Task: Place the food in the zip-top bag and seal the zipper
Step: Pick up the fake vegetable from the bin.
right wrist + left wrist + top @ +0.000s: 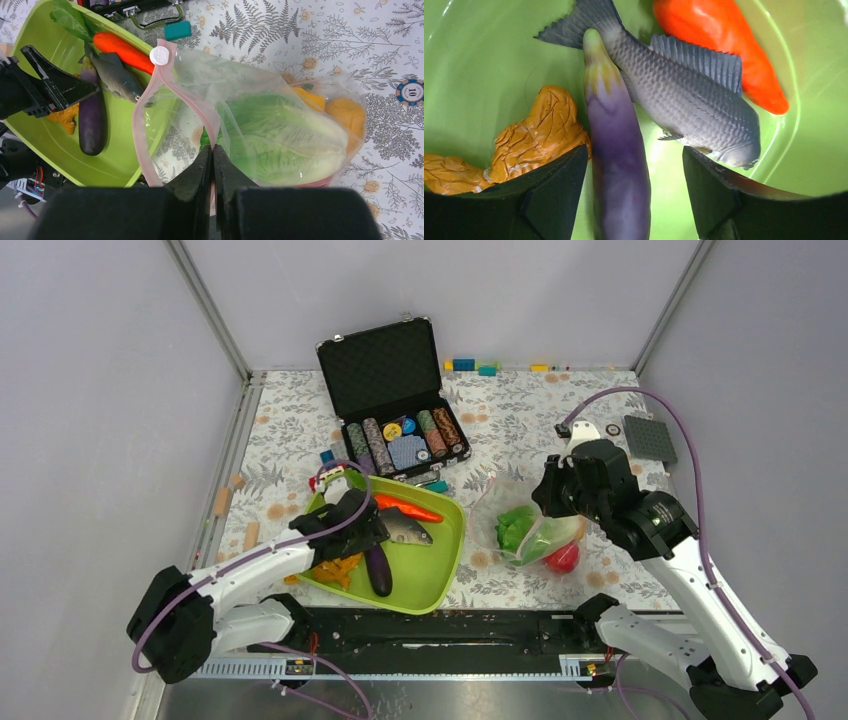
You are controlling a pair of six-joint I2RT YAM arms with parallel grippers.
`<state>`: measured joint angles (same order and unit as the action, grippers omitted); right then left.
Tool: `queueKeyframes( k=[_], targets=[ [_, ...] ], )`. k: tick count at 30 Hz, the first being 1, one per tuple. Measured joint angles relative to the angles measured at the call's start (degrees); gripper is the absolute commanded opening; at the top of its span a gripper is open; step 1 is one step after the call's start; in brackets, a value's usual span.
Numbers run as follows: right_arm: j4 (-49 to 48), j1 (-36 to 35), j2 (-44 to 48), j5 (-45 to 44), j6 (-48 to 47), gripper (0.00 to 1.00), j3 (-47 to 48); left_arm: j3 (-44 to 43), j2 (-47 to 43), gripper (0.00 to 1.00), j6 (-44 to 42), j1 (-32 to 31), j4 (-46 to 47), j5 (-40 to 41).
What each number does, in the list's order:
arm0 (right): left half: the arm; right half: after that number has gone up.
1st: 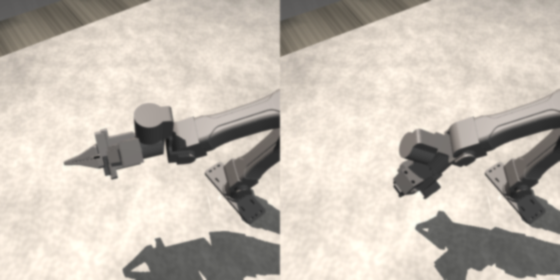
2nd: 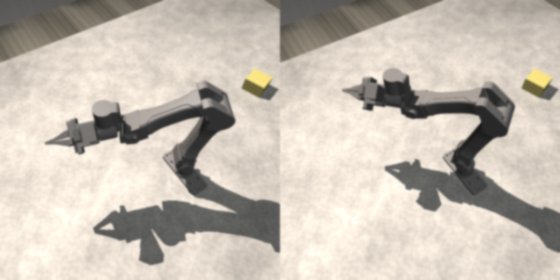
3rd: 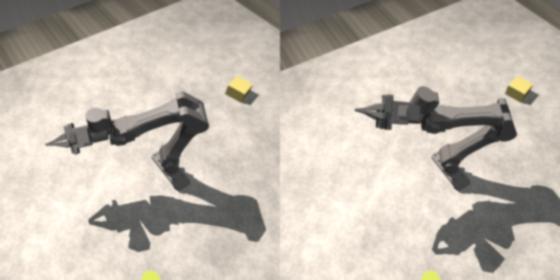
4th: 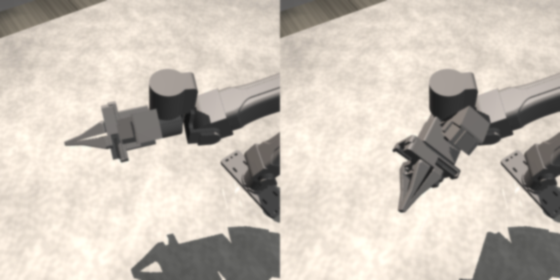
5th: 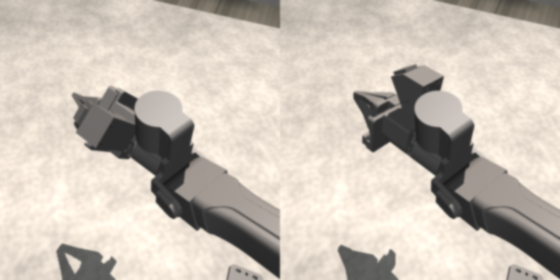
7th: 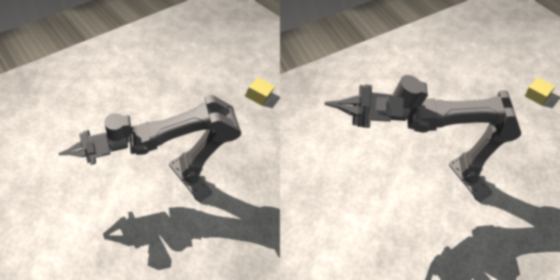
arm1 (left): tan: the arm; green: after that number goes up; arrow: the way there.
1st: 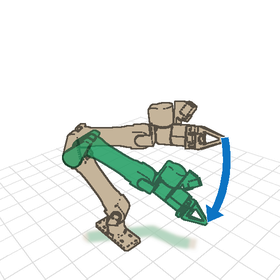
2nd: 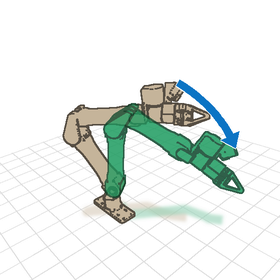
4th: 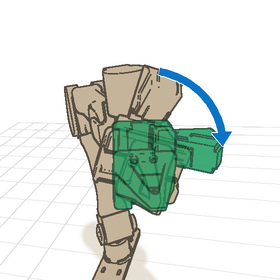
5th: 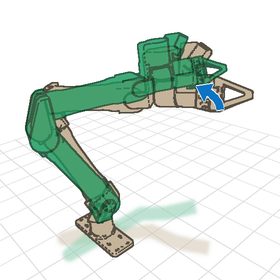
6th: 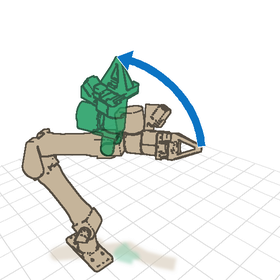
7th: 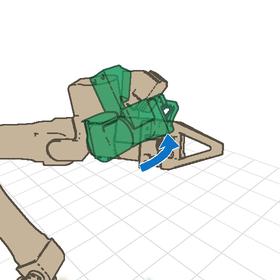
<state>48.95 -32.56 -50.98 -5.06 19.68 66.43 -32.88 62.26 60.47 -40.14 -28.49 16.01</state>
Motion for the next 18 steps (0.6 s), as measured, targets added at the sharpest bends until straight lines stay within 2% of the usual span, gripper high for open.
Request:
queueKeyframes(
  k=[8,18],
  targets=[
    [0.0,0.0,0.5,-0.5,0.0,0.07,0.0,0.6,4.7,0.54,1.2,0.1,3.2,-1.1],
    [0.0,0.0,1.1,-2.1,0.0,0.07,0.0,0.7,7.2,0.22,1.9,0.1,5.1,-2.3]
  ],
)
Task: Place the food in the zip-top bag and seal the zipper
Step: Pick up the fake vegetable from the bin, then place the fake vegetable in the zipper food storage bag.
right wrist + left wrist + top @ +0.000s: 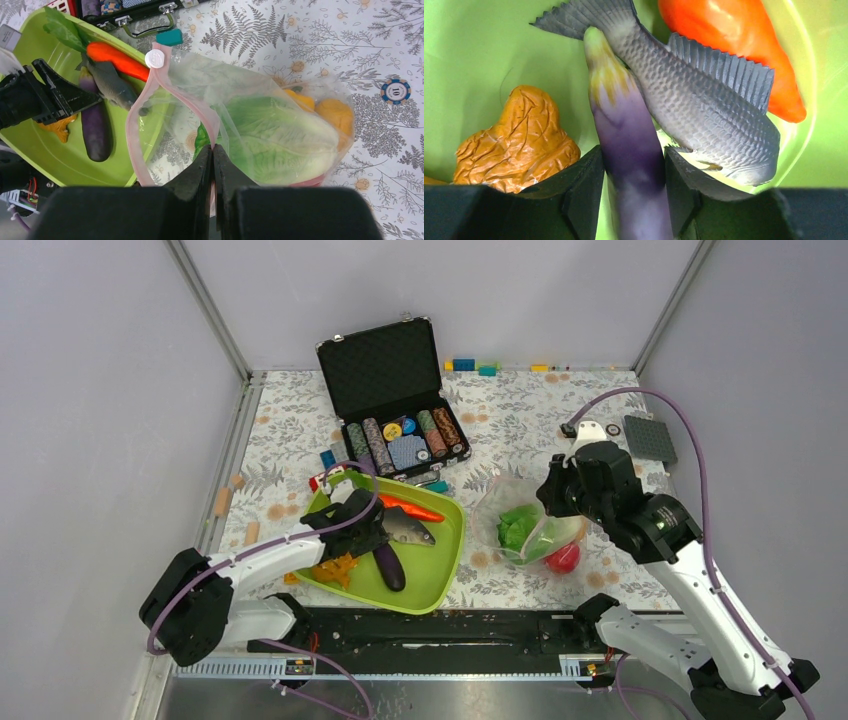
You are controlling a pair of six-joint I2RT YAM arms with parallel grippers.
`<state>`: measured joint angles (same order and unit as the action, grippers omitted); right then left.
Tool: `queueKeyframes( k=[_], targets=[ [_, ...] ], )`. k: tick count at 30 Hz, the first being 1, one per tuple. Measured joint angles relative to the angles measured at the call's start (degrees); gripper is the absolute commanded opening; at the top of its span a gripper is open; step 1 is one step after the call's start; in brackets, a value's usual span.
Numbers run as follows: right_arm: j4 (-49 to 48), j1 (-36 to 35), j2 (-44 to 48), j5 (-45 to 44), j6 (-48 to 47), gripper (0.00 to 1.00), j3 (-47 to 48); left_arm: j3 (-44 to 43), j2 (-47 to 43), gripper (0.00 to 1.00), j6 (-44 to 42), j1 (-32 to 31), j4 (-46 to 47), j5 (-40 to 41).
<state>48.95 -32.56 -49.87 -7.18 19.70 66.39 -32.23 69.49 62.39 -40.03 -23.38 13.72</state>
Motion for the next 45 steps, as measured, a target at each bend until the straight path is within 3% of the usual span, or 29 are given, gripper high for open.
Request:
queueKeyframes(
  k=[5,15,25,29,34,45],
  targets=[
    [0.5,0.0,0.2,-2.4,1.7,0.05,0.5,0.0,-1.2,0.01,-0.1,0.0,-0.7,0.0],
    [3.5,0.1,0.9,-7.2,6.3,0.02,6.7,-0.3,-13.3,0.00,-2.7,0.0,-1.9,0.0],
    [4.3,0.2,-2.3,-2.1,9.4,0.01,6.7,-8.6,-25.9,0.00,-9.1,-2.2,0.2,2.2],
    [3.9,0.3,-2.5,-0.2,10.8,0.01,6.7,-14.2,-23.3,0.00,-13.7,-8.6,5.8,5.7],
    [3.7,0.3,-2.0,1.5,13.0,0.01,6.7,-20.6,-15.1,0.00,-22.1,-18.7,19.8,11.0],
    [3.0,0.5,-0.9,5.4,18.8,0.02,6.8,-23.8,-0.9,0.00,-30.8,-26.0,43.3,15.5]
  ],
)
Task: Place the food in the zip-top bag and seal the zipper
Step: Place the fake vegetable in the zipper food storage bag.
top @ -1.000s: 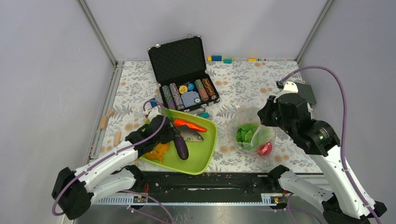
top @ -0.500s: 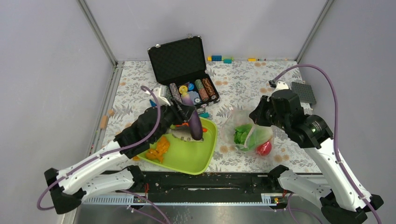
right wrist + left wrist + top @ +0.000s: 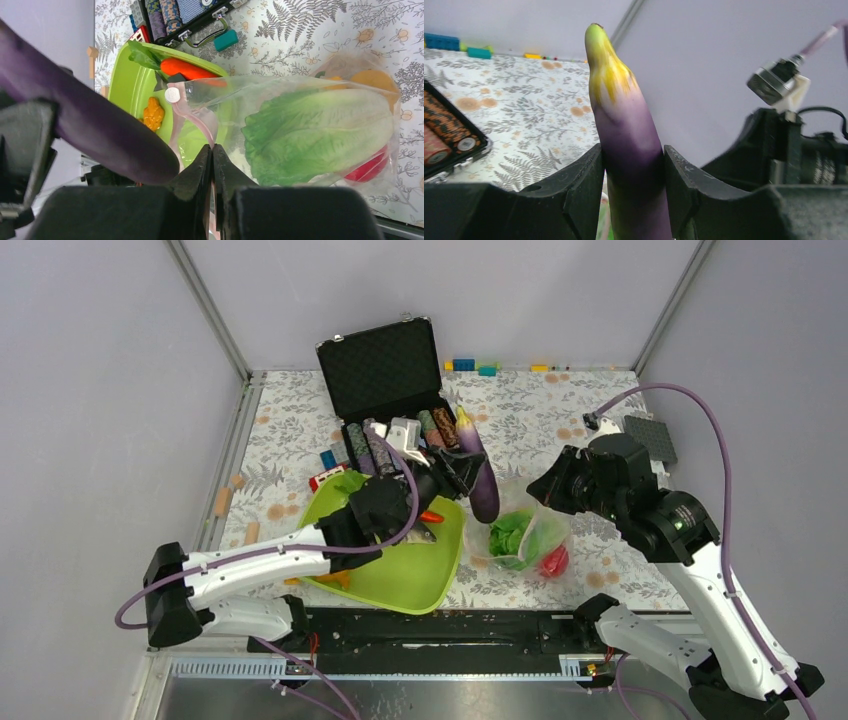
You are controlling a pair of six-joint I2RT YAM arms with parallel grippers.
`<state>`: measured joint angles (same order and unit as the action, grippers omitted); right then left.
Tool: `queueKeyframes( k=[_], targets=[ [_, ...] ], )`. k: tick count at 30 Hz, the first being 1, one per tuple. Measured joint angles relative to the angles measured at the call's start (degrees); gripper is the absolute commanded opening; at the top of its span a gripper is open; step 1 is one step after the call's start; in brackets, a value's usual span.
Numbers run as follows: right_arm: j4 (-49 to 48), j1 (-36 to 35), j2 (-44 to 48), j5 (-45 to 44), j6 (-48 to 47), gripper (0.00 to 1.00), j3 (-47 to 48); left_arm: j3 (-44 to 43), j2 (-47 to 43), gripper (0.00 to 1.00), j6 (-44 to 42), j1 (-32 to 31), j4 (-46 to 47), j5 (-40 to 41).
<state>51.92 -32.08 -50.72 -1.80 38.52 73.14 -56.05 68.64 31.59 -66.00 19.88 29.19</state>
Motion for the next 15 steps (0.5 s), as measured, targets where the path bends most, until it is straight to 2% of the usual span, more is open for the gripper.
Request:
queueKeyframes(
  k=[8,15],
  targets=[
    [-2.1,0.4,0.0,0.9,4.3,0.02,0.1,10.0,0.9,0.00,-4.6,-4.8,16.1,1.4],
    [-3.5,0.7,0.0,3.2,6.4,0.02,0.1,11.2,5.6,0.00,-10.5,-10.3,19.0,1.5]
  ],
)
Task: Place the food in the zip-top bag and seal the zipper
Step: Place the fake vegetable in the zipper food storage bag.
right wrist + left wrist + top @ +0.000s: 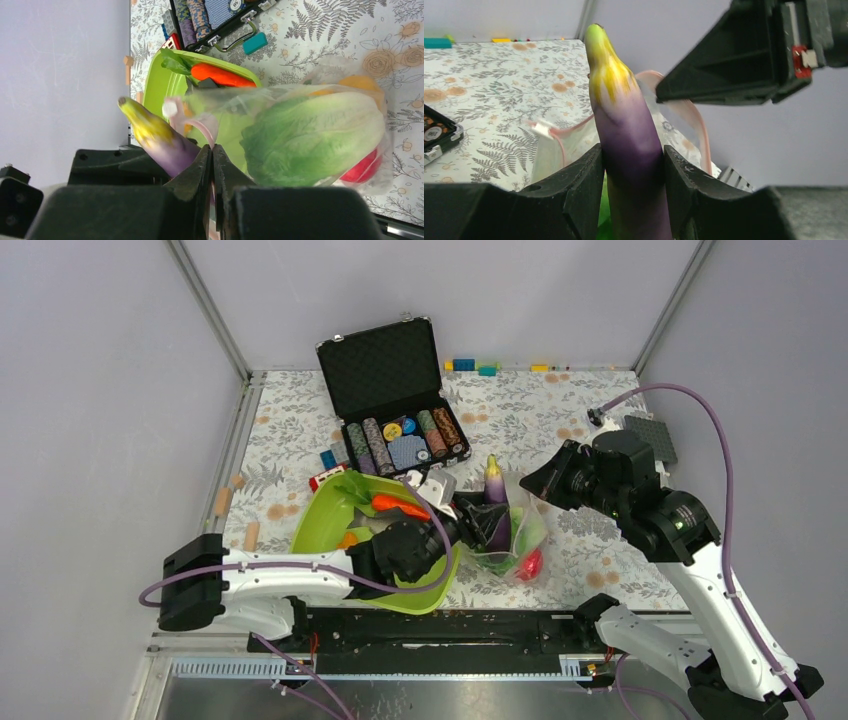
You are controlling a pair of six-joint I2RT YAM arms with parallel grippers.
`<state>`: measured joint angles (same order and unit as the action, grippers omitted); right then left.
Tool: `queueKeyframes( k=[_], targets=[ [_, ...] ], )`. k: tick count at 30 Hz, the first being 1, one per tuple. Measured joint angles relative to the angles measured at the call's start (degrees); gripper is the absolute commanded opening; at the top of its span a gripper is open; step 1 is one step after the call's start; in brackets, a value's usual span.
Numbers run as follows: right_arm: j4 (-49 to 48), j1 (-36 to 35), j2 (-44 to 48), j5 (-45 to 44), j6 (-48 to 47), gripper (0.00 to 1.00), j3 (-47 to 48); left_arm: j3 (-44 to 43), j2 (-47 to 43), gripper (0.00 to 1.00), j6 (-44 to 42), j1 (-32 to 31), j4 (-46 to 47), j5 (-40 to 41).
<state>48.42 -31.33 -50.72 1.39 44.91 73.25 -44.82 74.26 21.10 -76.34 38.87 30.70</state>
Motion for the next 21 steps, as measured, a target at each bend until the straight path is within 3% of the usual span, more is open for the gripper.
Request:
queueKeyframes(
  k=[8,18,20,21],
  targets=[
    [-0.3,0.2,0.7,0.1,1.3,0.02,0.0,1.3,0.1,0.00,-4.0,-2.0,0.4,-2.6],
    [-0.2,0.3,1.8,-0.2,1.9,0.02,0.0,0.2,0.3,0.00,-7.0,-2.0,-10.9,-13.7],
    [-0.2,0.3,1.8,-0.2,2.0,0.03,0.0,-1.2,0.9,0.05,-7.5,-2.0,-13.5,-16.2],
    [-0.2,0.3,1.8,-0.2,2.0,0.03,0.0,-2.0,1.3,0.14,-7.7,-2.0,-14.5,-17.2]
  ],
)
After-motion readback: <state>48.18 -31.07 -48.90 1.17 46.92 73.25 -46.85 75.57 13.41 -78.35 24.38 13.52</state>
